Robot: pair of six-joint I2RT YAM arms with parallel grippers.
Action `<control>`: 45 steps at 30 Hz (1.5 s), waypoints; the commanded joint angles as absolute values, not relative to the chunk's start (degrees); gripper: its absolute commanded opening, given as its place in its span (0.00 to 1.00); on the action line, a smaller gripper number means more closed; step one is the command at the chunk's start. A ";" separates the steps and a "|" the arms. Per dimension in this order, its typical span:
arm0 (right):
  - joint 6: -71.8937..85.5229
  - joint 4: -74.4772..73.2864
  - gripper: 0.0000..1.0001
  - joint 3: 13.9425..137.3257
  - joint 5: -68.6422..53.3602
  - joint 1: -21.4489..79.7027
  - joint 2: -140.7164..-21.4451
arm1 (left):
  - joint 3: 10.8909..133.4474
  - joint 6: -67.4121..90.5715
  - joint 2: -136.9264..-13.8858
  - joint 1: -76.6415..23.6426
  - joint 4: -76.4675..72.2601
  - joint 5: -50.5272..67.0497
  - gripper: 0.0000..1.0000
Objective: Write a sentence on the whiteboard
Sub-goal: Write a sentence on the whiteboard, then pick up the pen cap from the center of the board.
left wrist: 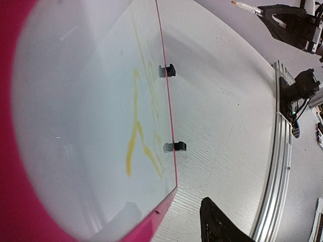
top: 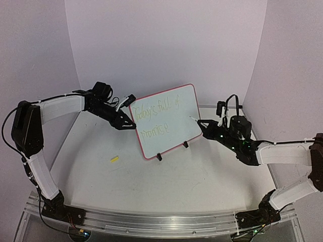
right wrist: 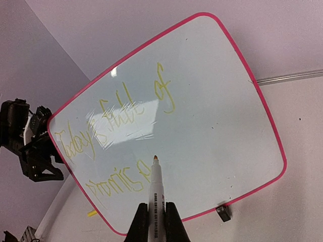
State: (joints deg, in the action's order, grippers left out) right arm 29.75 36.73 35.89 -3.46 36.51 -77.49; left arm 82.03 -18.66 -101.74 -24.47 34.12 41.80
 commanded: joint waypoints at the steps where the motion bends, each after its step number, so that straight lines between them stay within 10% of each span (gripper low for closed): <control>1: 27.80 35.03 0.00 35.38 -1.63 36.30 -73.49 | 81.01 -19.75 -97.12 -23.52 35.18 42.00 0.66; 20: 20.17 12.86 0.00 40.03 -2.61 36.30 -63.34 | 79.88 -5.59 -86.68 -18.82 26.62 26.77 0.76; 45: 27.89 5.69 0.00 31.84 -8.83 36.30 -53.44 | 46.15 15.26 -82.08 -30.45 16.16 3.88 0.65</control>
